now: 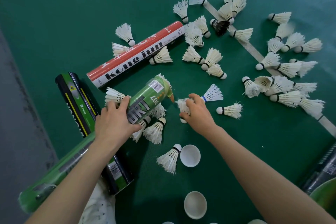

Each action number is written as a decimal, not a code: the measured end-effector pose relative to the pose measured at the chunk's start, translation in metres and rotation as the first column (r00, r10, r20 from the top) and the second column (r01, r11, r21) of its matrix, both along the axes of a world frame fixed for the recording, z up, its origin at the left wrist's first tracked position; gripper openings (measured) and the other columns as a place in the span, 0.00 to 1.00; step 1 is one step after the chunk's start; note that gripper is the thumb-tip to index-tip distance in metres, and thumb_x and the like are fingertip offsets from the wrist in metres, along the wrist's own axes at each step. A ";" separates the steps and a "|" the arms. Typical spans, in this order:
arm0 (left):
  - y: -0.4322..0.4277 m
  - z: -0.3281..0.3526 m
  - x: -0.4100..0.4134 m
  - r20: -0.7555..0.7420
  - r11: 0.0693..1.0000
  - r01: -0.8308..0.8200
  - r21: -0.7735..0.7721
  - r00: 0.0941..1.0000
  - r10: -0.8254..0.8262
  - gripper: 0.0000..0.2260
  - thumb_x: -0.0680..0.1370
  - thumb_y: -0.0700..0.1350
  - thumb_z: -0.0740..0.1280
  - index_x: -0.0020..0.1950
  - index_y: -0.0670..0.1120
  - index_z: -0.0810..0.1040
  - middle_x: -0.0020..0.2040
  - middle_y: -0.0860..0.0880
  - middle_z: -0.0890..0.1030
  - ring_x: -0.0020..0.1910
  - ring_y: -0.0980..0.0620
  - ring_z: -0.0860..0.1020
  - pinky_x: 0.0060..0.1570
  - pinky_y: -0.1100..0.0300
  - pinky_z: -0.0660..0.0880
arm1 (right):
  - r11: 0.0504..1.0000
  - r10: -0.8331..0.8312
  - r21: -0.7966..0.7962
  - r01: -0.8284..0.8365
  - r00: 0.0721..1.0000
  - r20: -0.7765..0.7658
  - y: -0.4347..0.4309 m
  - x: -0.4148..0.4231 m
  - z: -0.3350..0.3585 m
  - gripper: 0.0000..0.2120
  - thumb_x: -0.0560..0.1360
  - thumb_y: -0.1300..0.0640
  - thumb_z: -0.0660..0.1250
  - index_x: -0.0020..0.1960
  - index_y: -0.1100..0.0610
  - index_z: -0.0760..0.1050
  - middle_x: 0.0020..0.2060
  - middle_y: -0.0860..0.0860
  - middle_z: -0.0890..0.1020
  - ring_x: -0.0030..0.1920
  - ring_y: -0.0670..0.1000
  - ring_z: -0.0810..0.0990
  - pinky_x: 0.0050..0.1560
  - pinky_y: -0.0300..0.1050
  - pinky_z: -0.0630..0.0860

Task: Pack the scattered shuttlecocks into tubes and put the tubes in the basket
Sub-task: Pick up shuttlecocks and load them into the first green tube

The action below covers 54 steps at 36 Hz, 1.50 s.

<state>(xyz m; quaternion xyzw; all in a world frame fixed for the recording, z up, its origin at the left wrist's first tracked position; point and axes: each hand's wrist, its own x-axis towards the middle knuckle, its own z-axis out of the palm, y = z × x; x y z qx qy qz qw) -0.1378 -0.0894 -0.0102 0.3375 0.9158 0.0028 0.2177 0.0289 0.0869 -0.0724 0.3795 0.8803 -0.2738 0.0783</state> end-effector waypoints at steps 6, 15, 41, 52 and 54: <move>0.003 0.003 0.005 0.012 1.000 0.027 -0.012 1.000 -0.027 0.44 0.67 0.64 0.72 0.76 0.54 0.53 0.66 0.43 0.68 0.62 0.43 0.71 0.60 0.49 0.72 | 0.938 -0.344 -0.078 0.338 0.880 -0.329 0.012 0.011 0.028 0.14 0.77 0.55 0.67 0.57 0.64 0.73 0.73 0.55 0.62 0.72 0.53 0.60 0.68 0.39 0.56; 0.012 0.009 0.023 0.035 0.980 0.194 0.036 0.980 -0.195 0.43 0.67 0.63 0.72 0.75 0.57 0.53 0.61 0.48 0.68 0.59 0.47 0.69 0.59 0.53 0.69 | 0.766 -0.637 -0.338 0.547 0.569 -0.521 0.041 0.001 0.073 0.14 0.81 0.50 0.58 0.62 0.56 0.72 0.65 0.52 0.71 0.63 0.48 0.71 0.66 0.45 0.67; 0.010 0.023 0.027 0.042 0.954 0.174 0.243 0.981 -0.189 0.41 0.67 0.60 0.74 0.75 0.57 0.58 0.58 0.49 0.69 0.58 0.47 0.70 0.58 0.51 0.69 | 0.767 -0.498 -0.620 0.167 0.763 -0.411 0.010 0.000 0.074 0.37 0.67 0.21 0.44 0.69 0.35 0.65 0.60 0.50 0.77 0.51 0.47 0.74 0.49 0.46 0.72; 0.001 0.017 0.010 0.019 0.985 0.105 0.136 0.994 -0.109 0.42 0.67 0.62 0.74 0.75 0.56 0.57 0.60 0.49 0.70 0.60 0.47 0.70 0.59 0.52 0.70 | 0.656 -0.517 -0.746 0.115 0.788 -0.334 -0.016 -0.020 0.069 0.26 0.81 0.40 0.43 0.75 0.46 0.61 0.68 0.45 0.71 0.63 0.40 0.71 0.60 0.30 0.65; 0.000 0.014 0.004 0.030 0.992 0.045 0.119 0.998 -0.049 0.43 0.67 0.62 0.73 0.76 0.55 0.56 0.61 0.48 0.70 0.60 0.46 0.70 0.58 0.51 0.71 | 0.686 -0.529 -0.706 0.174 0.786 -0.321 -0.016 -0.024 0.063 0.22 0.83 0.44 0.48 0.75 0.48 0.61 0.64 0.42 0.70 0.56 0.33 0.71 0.52 0.23 0.64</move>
